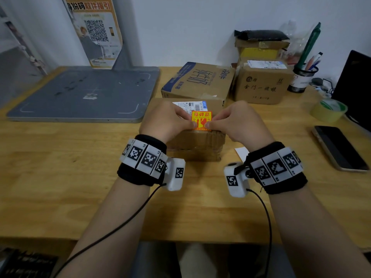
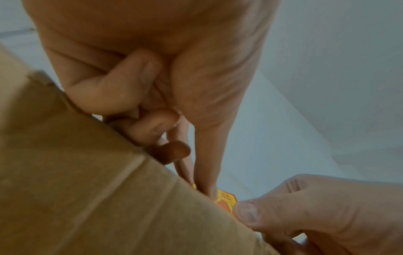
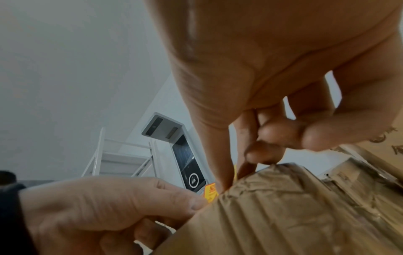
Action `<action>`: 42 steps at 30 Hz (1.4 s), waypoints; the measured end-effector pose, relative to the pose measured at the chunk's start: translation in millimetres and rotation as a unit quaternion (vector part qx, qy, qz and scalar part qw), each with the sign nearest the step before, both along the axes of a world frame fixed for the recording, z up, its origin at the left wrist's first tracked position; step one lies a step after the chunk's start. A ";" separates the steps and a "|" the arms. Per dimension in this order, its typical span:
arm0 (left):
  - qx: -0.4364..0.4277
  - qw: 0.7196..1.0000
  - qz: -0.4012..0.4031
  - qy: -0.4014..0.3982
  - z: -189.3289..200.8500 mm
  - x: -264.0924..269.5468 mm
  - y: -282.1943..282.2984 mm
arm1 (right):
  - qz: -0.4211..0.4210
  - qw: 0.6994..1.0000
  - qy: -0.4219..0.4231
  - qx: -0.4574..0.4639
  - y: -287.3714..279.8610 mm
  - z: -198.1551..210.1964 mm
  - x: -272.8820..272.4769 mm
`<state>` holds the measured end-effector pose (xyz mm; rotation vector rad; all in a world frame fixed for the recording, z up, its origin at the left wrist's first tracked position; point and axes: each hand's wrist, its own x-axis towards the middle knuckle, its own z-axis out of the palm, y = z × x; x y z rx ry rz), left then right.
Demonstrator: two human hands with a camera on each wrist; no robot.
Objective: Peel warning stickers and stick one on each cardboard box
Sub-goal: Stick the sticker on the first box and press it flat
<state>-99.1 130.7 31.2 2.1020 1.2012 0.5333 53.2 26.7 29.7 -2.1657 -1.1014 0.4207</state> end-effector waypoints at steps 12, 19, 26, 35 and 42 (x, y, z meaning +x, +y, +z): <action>-0.034 0.998 0.029 -0.036 -8.6 -2.5 -3.6 | 0.129 0.977 -0.103 0.136 -4.9 -5.0 -10.2; -0.048 0.997 0.043 -0.043 -5.4 -4.5 -6.1 | 0.215 0.963 -0.090 0.136 -6.4 -11.5 -13.2; -0.028 0.998 0.049 -0.038 -13.0 -3.6 5.0 | 0.173 0.975 -0.137 0.028 -10.3 -2.9 -14.8; -0.020 0.998 0.045 -0.038 -15.3 -4.0 7.6 | 0.171 0.978 -0.118 -0.005 -6.8 1.7 -14.3; -0.042 0.997 0.035 -0.053 -12.1 -4.5 6.4 | 0.172 0.980 -0.100 0.021 -8.9 -4.4 -8.4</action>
